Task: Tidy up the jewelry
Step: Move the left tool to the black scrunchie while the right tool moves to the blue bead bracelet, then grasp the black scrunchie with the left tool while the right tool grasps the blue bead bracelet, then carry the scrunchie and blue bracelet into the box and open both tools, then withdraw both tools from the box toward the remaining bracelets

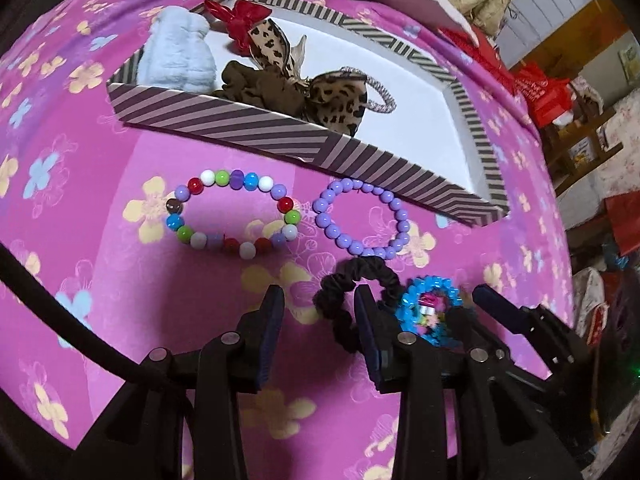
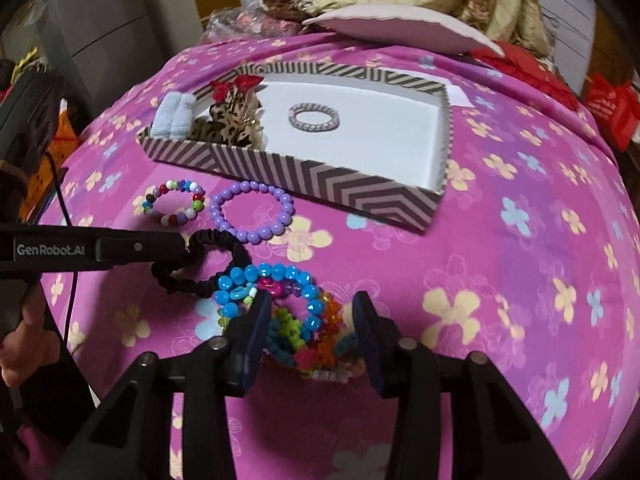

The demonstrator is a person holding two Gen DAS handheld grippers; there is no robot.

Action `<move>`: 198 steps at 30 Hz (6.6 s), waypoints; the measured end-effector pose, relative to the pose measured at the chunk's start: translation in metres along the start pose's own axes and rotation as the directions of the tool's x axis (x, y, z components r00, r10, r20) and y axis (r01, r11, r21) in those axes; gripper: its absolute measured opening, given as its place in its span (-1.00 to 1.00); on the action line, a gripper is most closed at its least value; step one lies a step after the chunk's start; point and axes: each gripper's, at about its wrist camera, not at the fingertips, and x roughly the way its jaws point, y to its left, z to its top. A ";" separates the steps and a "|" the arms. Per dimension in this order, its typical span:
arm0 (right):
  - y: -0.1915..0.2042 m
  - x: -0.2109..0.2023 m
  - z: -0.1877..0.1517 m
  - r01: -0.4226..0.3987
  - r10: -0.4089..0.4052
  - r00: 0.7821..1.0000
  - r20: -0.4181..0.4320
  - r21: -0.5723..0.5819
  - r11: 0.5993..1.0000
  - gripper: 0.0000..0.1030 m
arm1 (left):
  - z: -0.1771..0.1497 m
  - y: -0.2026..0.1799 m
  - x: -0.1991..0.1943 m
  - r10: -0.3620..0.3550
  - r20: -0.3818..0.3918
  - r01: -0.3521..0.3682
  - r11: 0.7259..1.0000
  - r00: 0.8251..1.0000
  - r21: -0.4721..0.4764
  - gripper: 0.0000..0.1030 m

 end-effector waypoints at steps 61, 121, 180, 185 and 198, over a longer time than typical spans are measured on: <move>-0.002 -0.108 0.053 -0.145 0.134 0.951 0.277 0.019 0.989 -0.79 | 0.024 -0.016 -0.061 -0.022 0.129 0.006 0.992 0.991 0.125 -0.62; -0.033 0.048 0.118 -0.090 0.084 0.996 0.042 0.162 0.983 -0.40 | 0.202 0.022 0.018 0.145 0.096 -0.147 0.989 0.985 0.014 -0.23; 0.028 -0.108 0.006 -0.047 0.008 0.978 0.206 0.185 0.982 0.11 | -0.023 -0.022 -0.111 0.212 0.392 -0.288 0.947 0.895 0.144 -0.11; 0.027 -0.112 0.001 -0.045 0.005 0.978 0.211 0.188 0.981 0.13 | -0.026 -0.025 -0.113 0.213 0.390 -0.289 0.946 0.896 0.149 -0.10; 0.020 -0.119 -0.007 -0.030 -0.012 0.978 0.210 0.195 0.980 0.17 | -0.037 -0.031 -0.122 0.201 0.412 -0.287 0.944 0.889 0.160 -0.10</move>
